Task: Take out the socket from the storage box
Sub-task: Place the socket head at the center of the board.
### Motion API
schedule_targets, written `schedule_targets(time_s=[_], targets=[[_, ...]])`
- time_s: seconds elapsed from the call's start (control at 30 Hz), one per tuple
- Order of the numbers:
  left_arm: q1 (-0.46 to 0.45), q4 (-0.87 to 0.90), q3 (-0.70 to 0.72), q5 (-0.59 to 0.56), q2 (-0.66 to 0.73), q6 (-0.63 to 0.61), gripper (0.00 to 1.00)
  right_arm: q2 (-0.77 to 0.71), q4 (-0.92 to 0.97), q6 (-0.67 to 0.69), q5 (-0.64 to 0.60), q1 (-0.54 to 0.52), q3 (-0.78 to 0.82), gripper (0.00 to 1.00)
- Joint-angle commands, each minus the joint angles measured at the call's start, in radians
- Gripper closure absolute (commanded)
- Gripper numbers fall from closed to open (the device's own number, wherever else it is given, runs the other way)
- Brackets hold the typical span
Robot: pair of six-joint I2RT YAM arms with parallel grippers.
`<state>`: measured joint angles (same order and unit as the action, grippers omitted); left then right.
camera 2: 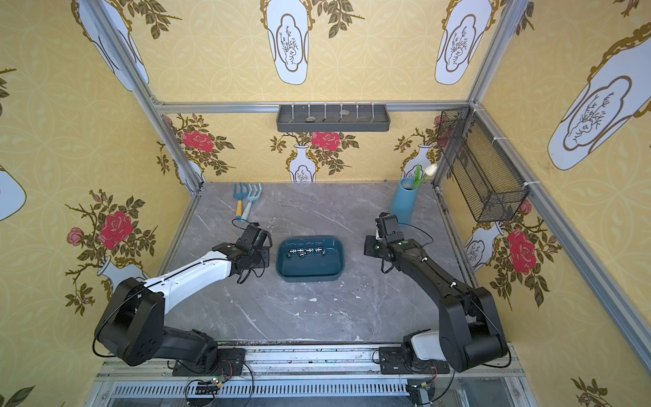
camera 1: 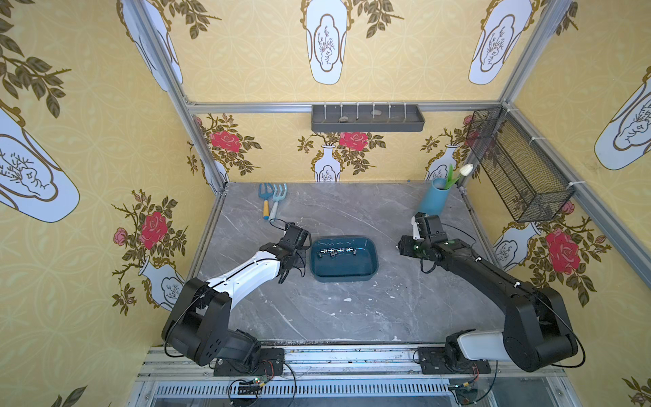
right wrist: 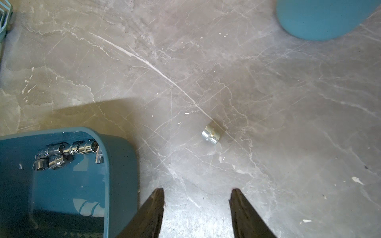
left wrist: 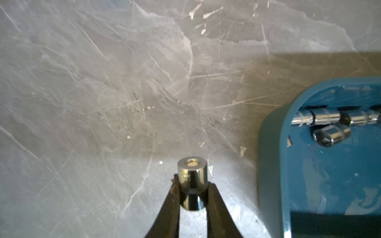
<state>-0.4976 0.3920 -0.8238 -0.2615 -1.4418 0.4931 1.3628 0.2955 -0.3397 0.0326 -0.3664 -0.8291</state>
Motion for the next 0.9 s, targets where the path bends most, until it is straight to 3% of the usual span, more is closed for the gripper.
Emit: schedule_targets(time_s=[0.0, 0.3, 0.87], targets=[[0.029, -0.101, 0.032, 0.071, -0.028, -0.037, 0.81, 0.002, -0.011, -0.004, 0.001, 0.000, -0.002, 0.44], [0.038, -0.148, 0.037, 0.112, -0.131, -0.024, 0.80, 0.008, -0.020, -0.012, 0.002, 0.000, 0.006, 0.44], [0.038, -0.158, 0.020, 0.123, -0.192, -0.010, 0.77, 0.010, -0.024, -0.013, 0.006, 0.000, 0.010, 0.44]])
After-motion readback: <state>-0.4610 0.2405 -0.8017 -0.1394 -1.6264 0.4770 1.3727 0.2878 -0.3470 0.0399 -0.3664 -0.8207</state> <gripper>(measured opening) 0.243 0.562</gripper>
